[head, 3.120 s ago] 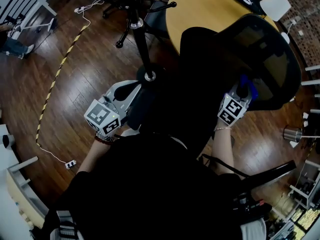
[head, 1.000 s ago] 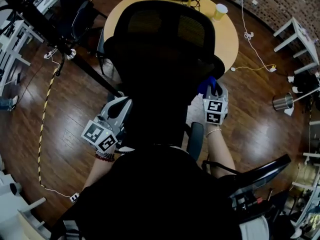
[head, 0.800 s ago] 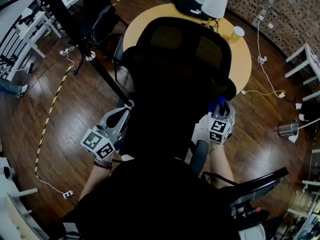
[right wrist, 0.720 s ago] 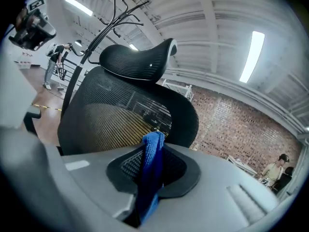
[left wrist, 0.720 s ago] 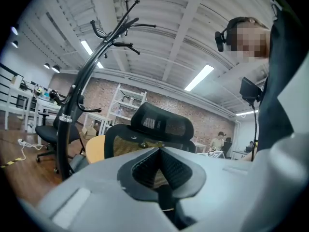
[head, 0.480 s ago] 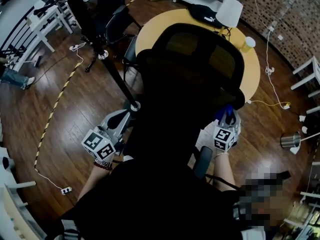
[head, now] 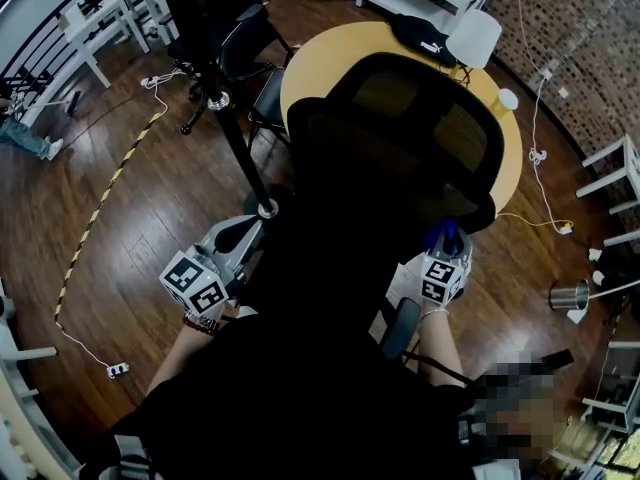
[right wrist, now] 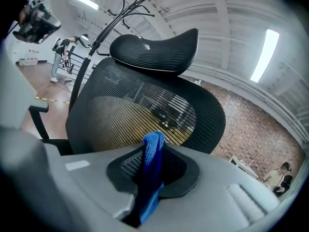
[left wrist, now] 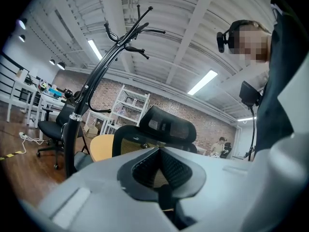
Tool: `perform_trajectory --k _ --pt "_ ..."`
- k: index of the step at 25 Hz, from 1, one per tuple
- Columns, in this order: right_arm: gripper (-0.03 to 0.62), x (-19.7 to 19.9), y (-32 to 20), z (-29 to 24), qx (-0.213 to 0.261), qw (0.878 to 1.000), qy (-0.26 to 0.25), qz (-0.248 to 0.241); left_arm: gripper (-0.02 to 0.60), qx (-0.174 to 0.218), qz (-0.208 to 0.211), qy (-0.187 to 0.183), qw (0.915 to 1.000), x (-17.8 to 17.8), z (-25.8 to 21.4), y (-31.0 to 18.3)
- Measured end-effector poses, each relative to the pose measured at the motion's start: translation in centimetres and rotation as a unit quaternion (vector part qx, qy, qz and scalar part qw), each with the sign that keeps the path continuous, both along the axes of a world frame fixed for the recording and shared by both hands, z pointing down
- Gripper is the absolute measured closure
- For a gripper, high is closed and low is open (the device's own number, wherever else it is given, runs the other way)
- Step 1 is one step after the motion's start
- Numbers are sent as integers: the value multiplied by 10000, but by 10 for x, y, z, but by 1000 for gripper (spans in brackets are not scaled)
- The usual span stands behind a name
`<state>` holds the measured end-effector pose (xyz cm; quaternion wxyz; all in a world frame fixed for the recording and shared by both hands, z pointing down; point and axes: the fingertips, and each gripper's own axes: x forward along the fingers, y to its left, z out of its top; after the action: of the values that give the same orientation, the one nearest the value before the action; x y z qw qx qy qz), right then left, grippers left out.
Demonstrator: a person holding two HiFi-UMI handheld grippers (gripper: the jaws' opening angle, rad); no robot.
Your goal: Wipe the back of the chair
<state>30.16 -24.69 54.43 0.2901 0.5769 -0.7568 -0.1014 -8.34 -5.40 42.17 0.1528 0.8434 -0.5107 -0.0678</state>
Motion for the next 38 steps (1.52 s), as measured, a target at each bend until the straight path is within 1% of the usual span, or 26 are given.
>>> perform_trajectory --k 4,10,13,15,18,20,24,26,27,29,31,32,36,38 --pt "553 -18 -6 -1 130 9998 -46 121 575 -84 -117 11 9999 -19 7 9" --pt "553 -51 -19 5 350 9979 -326 428 575 -187 -333 13 9993 -54 19 15" --pt "553 -66 -23 1 437 9963 -452 591 575 -283 -384 -70 9988 -75 21 17" --pt "553 -92 -25 2 517 9959 -555 490 575 -329 -473 -166 9982 -95 22 23" --pt "553 -146 -27 2 586 9958 -692 100 575 -358 -621 -224 9972 -127 19 30" --pt "553 -177 -30 3 597 9952 -778 -14 575 -387 -627 -266 9969 -143 17 28" --pt "553 -218 -30 0 736 9921 -992 215 575 -400 -454 -335 9976 -169 11 21" --pt "553 -232 -24 2 761 9912 -1057 228 575 -405 -293 -365 9981 -176 14 21" --pt "553 -240 -21 5 738 9918 -1035 140 575 -423 -211 -362 9982 -176 18 22" --pt "553 -264 -19 11 659 9935 -894 -232 575 -474 -136 -305 9983 -174 25 25" --pt "553 -299 -25 13 588 9930 -769 -673 575 -508 -226 -243 9982 -178 28 27" --pt "553 -314 -29 12 557 9926 -723 -805 575 -527 -303 -213 9979 -181 29 28" --pt "553 -345 -37 15 347 9918 -663 -1032 575 -605 -439 -72 9972 -183 40 25" --pt "553 -363 -37 22 213 9894 -526 -1335 575 -608 -454 2 9971 -180 46 24"
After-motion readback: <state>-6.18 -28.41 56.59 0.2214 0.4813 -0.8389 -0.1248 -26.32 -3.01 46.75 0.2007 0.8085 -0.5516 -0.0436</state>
